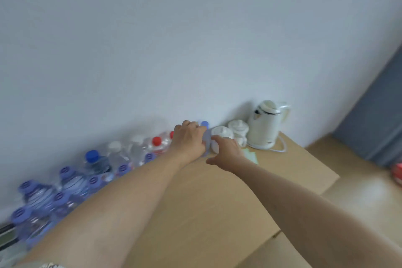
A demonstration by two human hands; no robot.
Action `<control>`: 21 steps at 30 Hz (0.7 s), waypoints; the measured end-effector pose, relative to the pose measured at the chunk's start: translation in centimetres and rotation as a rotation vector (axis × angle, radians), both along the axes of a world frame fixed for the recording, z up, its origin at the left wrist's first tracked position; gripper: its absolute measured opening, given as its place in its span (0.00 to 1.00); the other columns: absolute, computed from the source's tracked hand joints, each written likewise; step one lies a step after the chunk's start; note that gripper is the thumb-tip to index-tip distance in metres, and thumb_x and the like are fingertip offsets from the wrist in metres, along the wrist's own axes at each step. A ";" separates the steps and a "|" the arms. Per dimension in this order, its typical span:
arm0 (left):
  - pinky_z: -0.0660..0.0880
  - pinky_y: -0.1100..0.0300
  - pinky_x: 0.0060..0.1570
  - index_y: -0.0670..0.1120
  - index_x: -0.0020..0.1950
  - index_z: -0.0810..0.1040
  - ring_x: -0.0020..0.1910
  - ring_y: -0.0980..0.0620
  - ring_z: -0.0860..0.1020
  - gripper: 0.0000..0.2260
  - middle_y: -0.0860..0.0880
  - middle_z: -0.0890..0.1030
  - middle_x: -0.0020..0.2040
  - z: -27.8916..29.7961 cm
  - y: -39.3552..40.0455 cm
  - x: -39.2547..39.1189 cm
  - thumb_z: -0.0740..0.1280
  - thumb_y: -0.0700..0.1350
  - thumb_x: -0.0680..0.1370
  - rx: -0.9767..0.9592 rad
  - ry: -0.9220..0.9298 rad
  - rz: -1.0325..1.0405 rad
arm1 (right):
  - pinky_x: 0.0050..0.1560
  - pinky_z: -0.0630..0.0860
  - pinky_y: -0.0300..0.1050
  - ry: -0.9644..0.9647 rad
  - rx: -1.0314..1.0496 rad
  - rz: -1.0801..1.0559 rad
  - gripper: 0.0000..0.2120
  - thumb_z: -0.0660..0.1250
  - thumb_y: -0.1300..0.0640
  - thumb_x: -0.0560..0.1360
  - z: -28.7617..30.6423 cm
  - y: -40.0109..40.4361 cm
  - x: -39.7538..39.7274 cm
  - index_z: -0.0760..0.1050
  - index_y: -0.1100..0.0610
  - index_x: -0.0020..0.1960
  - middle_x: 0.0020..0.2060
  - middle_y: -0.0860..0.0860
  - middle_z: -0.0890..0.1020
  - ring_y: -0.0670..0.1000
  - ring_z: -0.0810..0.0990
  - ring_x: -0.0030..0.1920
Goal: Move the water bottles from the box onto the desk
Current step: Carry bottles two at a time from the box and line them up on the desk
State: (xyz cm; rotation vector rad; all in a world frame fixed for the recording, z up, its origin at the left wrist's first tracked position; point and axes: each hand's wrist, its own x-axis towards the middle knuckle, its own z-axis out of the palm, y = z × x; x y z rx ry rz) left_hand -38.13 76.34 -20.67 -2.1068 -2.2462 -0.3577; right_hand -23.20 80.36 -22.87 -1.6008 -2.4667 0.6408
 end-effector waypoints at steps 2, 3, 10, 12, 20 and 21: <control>0.68 0.51 0.60 0.48 0.66 0.79 0.64 0.44 0.73 0.18 0.48 0.80 0.62 0.1 1.5 3.5 0.67 0.48 0.76 -0.008 -0.020 -0.084 | 0.65 0.71 0.50 -0.016 0.015 -0.108 0.40 0.79 0.45 0.70 0.4 0.2 4.4 0.65 0.49 0.77 0.69 0.53 0.76 0.57 0.70 0.71; 0.69 0.51 0.60 0.48 0.67 0.79 0.64 0.44 0.73 0.19 0.48 0.80 0.63 0.2 2.0 5.3 0.67 0.48 0.76 -0.011 -0.026 -0.118 | 0.66 0.71 0.51 -0.006 0.017 -0.163 0.41 0.79 0.45 0.70 0.5 0.2 6.6 0.65 0.49 0.78 0.70 0.52 0.76 0.56 0.70 0.72; 0.70 0.50 0.62 0.49 0.69 0.76 0.66 0.43 0.73 0.21 0.48 0.79 0.65 0.8 3.9 19.0 0.69 0.49 0.76 -0.030 -0.032 -0.324 | 0.65 0.72 0.51 0.045 -0.011 -0.423 0.45 0.78 0.45 0.70 -0.3 -1.5 20.2 0.60 0.47 0.81 0.69 0.51 0.76 0.57 0.68 0.73; 0.70 0.50 0.62 0.49 0.68 0.76 0.66 0.43 0.73 0.21 0.49 0.79 0.64 1.0 4.1 23.5 0.69 0.49 0.76 -0.039 -0.030 -0.375 | 0.65 0.72 0.52 0.031 -0.008 -0.471 0.45 0.78 0.43 0.70 -0.2 -1.9 24.5 0.59 0.47 0.81 0.69 0.52 0.75 0.57 0.67 0.73; 0.69 0.49 0.66 0.49 0.74 0.72 0.70 0.43 0.70 0.26 0.48 0.76 0.68 0.9 3.7 43.5 0.68 0.49 0.75 -0.109 -0.079 -0.481 | 0.67 0.70 0.54 0.027 0.024 -0.665 0.43 0.77 0.42 0.71 0.3 -5.0 44.1 0.60 0.46 0.80 0.72 0.51 0.73 0.59 0.66 0.72; 0.70 0.49 0.66 0.49 0.75 0.71 0.70 0.43 0.70 0.26 0.47 0.76 0.68 1.0 3.6 46.3 0.68 0.50 0.76 -0.113 -0.080 -0.509 | 0.66 0.71 0.54 0.025 0.026 -0.695 0.43 0.77 0.43 0.71 0.4 -5.5 46.8 0.60 0.46 0.80 0.71 0.52 0.73 0.59 0.67 0.72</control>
